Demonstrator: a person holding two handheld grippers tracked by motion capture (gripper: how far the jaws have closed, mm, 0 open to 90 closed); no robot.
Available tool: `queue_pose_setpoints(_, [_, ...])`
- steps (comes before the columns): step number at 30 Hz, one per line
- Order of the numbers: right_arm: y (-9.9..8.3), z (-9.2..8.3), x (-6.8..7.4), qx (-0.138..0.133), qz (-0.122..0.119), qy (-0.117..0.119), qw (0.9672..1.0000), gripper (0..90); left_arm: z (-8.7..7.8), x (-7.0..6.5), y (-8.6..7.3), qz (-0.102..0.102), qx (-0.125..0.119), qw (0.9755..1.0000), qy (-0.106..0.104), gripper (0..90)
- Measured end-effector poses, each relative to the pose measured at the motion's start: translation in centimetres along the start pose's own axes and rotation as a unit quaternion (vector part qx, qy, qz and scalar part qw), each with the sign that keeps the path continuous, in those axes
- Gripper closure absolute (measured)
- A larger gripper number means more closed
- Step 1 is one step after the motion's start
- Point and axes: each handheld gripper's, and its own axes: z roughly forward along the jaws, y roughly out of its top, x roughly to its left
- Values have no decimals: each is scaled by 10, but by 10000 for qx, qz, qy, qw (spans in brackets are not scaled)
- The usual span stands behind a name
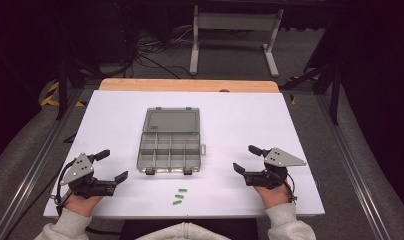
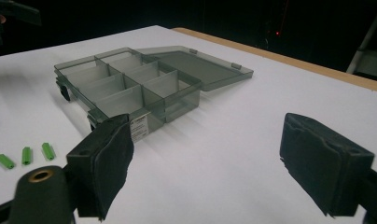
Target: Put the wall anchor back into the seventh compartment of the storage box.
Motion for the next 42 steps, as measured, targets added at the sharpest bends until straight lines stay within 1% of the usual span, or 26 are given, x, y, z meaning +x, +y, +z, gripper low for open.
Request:
queue_pose_setpoints(2, [0, 0, -1, -7, 40, 19, 10000, 171, 0, 1, -1, -13, -25, 10000, 15, 49])
queue_pose_setpoints(4, [-1, 1, -1, 6, 69, 22, 10000, 169, 1, 1, -1, -6, 16, 10000, -9, 49])
queue_pose_setpoints(6, [0, 1, 0, 10, 38, 43, 10000, 169, 1, 1, -1, -7, 3, 10000, 4, 50])
queue_pose_setpoints(11, [1, 2, 2, 8, 2, 51, 10000, 170, 0, 1, 0, 29, 29, 10000, -38, 57])
queue_pose_setpoints(13, [1, 3, 2, 11, -2, 67, 10000, 170, -1, 0, 0, 10, -44, 10000, -7, 57])
queue_pose_setpoints(15, [1, 3, 2, 28, -19, 70, 10000, 170, -1, 0, 1, 16, -51, 10000, -4, 58])
queue_pose_setpoints(19, [1, 5, 2, 50, 4, 114, 9999, 172, -1, 0, 0, 34, -8, 10000, -2, 58])
queue_pose_setpoints(21, [2, 7, 2, 53, 22, 139, 9999, 172, -1, -1, 0, 51, -33, 10000, 10, 61])
queue_pose_setpoints(23, [4, 8, 3, 31, 37, 197, 9998, 172, -2, -1, 1, 42, -46, 10000, 15, 61])
queue_pose_setpoints(26, [10, 12, 6, 8, -12, 277, 9996, 171, -2, -1, 0, 36, -49, 10000, 19, 62])
queue_pose_setpoints(27, [11, 14, 7, 2, 28, 322, 9995, 171, -2, -1, 0, 32, -40, 10000, 11, 62])
queue_pose_setpoints(28, [13, 16, 8, -22, 138, 414, 9990, 170, -2, -1, 0, 34, -31, 10000, 2, 62])
queue_pose_setpoints(29, [13, 16, 8, -22, 138, 414, 9990, 170, -2, -1, 0, 34, -31, 10000, 2, 63])
queue_pose_setpoints(30, [14, 18, 8, -39, 166, 468, 9988, 170, -2, -1, 0, 54, -30, 10000, -4, 63])
queue_pose_setpoints(31, [18, 22, 13, -12, 69, 518, 9986, 170, -2, -1, 1, 52, -48, 10000, -3, 65])
queue_pose_setpoints(32, [18, 22, 13, -12, 69, 518, 9986, 170, -2, -1, 1, 52, -48, 10000, -3, 65])
queue_pose_setpoints(34, [22, 26, 17, 15, -37, 584, 9983, 171, -3, -1, 1, 46, -68, 10000, -8, 65])
queue_pose_setpoints(39, [29, 37, 26, -33, -61, 804, 9967, 173, -4, 0, 1, 55, -68, 10000, -5, 66])
queue_pose_setpoints(40, [30, 38, 28, -49, -47, 837, 9965, 173, -4, 0, 1, 60, -71, 10000, -4, 67])
queue_pose_setpoints(42, [31, 40, 30, -42, -111, 849, 9963, 174, -4, 0, 1, 61, -62, 10000, -3, 69])
